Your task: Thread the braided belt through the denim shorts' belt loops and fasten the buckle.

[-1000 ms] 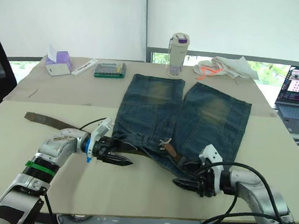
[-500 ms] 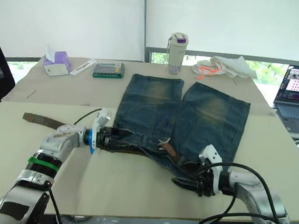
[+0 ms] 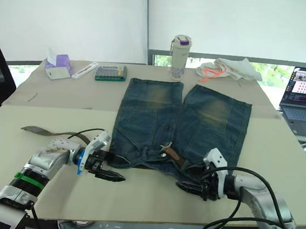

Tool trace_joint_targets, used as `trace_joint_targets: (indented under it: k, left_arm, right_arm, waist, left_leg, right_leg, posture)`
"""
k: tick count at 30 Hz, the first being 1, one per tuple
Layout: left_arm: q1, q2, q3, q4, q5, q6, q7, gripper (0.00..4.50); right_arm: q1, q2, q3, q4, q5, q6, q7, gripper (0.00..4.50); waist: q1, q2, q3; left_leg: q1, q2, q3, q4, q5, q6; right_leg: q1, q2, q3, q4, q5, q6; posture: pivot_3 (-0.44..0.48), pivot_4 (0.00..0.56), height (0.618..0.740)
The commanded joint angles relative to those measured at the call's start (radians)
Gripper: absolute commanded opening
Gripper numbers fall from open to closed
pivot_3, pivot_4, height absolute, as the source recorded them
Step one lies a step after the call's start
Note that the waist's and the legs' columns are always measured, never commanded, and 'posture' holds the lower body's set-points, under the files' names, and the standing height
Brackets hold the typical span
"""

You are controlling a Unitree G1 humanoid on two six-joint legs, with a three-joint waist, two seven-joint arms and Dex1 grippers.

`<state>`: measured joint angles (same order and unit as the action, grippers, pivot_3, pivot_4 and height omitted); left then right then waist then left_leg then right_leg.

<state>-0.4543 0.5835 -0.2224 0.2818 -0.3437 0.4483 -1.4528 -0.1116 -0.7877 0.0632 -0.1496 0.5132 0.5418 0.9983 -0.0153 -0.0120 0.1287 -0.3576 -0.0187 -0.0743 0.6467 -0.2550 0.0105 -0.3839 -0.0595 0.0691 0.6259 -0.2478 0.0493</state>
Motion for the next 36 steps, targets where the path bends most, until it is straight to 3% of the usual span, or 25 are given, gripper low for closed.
trace_joint_targets:
  k: [1, 7, 13, 21, 26, 32, 36]
  left_arm:
    - [0.031, -0.004, -0.017, 0.085, 0.091, -0.122, 0.069, 4.5]
    - [0.001, -0.067, 0.032, 0.185, 0.119, -0.311, 0.177, 4.5]
    - [0.022, -0.08, 0.022, 0.161, 0.135, -0.355, 0.206, 4.5]
    - [0.063, -0.101, 0.054, 0.049, 0.075, -0.298, 0.214, 4.5]
    - [0.097, -0.116, 0.139, -0.116, -0.105, -0.232, 0.15, 4.5]
    - [0.109, -0.083, 0.153, -0.193, -0.063, -0.284, 0.194, 4.5]
    - [0.116, -0.058, 0.209, -0.273, -0.087, -0.266, 0.259, 4.5]
  right_arm:
    - [-0.01, 0.006, -0.04, 0.004, -0.046, -0.056, -0.029, 4.47]
    - [0.031, -0.033, -0.035, -0.032, -0.179, -0.239, -0.019, 4.47]
    - [0.076, -0.071, -0.058, -0.034, -0.239, -0.319, -0.015, 4.47]
    - [0.142, -0.099, -0.05, -0.056, -0.322, -0.32, -0.035, 1.89]
    - [0.129, -0.088, -0.063, -0.038, -0.344, -0.316, -0.067, 0.17]
    - [0.075, -0.049, -0.046, -0.005, -0.379, -0.304, -0.129, 0.04]
    - [-0.018, -0.04, 0.009, 0.115, -0.493, -0.333, -0.187, 0.04]
  waist:
    - [0.001, 0.001, -0.001]
    - [0.007, 0.004, -0.003]
    - [0.003, 0.004, -0.003]
    - [0.004, 0.004, -0.003]
    - [0.003, 0.001, -0.001]
    - [0.0, 0.0, 0.0]
    - [-0.003, -0.002, 0.001]
  left_leg:
    - [0.0, 0.0, 0.0, 0.0, 0.0, 0.0]
    - [0.002, -0.001, 0.001, 0.0, 0.0, 0.0]
    - [0.004, -0.001, 0.001, -0.001, 0.0, 0.0]
    - [0.004, -0.001, 0.0, -0.001, 0.0, 0.0]
    - [0.003, 0.0, 0.0, -0.002, 0.0, 0.0]
    - [0.003, 0.001, 0.0, -0.002, 0.0, 0.0]
    - [0.004, 0.001, 0.0, -0.002, 0.0, 0.0]
  right_leg:
    - [0.0, 0.0, 0.0, 0.0, 0.0, 0.0]
    - [0.002, -0.001, 0.0, -0.001, 0.0, 0.0]
    - [0.004, 0.0, 0.0, -0.001, -0.003, 0.004]
    - [0.005, -0.001, 0.0, -0.002, -0.002, 0.003]
    - [0.005, -0.001, 0.0, -0.002, -0.002, 0.003]
    - [0.005, -0.001, 0.0, -0.003, -0.002, 0.003]
    - [0.004, -0.001, 0.0, -0.003, -0.002, 0.002]
  posture:
    - [0.0, 0.15, 0.74]
    - [0.0, 0.15, 0.74]
    - [0.0, 0.15, 0.74]
    - [0.0, 0.15, 0.74]
    - [0.0, 0.15, 0.74]
    - [0.0, 0.15, 0.74]
    - [0.0, 0.15, 0.74]
